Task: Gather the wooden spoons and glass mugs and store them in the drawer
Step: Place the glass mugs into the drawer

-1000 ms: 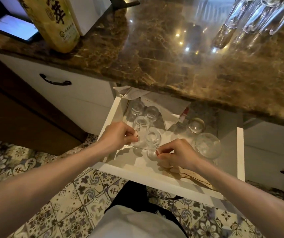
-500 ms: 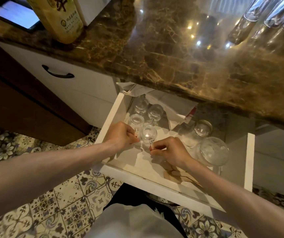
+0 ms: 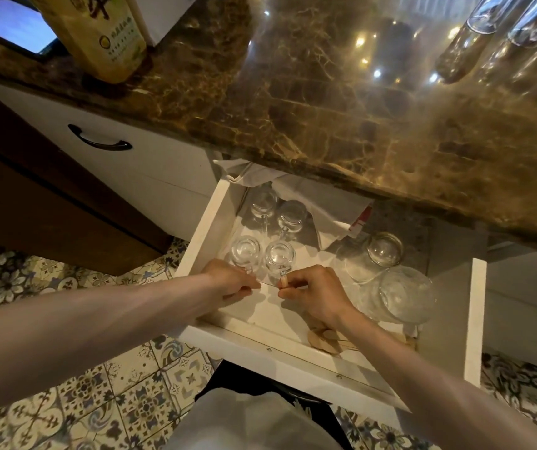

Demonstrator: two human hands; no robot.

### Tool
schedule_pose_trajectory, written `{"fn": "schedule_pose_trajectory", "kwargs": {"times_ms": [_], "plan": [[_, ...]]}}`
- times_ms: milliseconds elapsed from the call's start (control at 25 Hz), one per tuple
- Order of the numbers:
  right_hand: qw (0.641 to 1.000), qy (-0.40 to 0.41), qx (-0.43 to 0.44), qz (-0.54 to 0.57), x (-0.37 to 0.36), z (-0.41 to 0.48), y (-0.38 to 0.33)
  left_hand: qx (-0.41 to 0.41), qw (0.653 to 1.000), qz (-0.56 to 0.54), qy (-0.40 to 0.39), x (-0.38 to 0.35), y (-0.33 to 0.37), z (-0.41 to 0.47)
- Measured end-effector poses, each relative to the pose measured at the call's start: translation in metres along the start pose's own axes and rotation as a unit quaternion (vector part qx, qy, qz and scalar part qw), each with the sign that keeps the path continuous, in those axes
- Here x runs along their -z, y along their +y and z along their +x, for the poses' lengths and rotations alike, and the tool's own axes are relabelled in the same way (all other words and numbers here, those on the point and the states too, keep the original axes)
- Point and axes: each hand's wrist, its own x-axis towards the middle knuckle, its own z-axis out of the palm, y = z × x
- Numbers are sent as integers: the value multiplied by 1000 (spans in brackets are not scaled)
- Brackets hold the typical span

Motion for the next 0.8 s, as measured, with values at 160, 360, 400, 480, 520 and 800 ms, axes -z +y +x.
{"fn": "schedule_pose_trajectory", "kwargs": {"times_ms": [160, 360, 400, 480, 520, 800], "plan": [[1000, -13, -10, 9, -3, 4, -3, 6, 1000, -22, -14, 0, 7, 8], [999, -1, -15, 47, -5, 1, -6, 8, 998, -28, -59, -1, 7, 18], [999, 4, -16, 44, -6, -1, -7, 8, 997, -31, -67, -1, 6, 19], [1000, 14, -26, 10, -4, -4, -10, 9, 995, -39, -91, -2, 9, 16], [999, 11, -32, -20, -2, -5, -12, 20, 994, -46, -100, 0, 11, 12], [994, -47, -3, -103, 56, -36, -39, 21, 981, -94, -167, 19, 27, -53]]}}
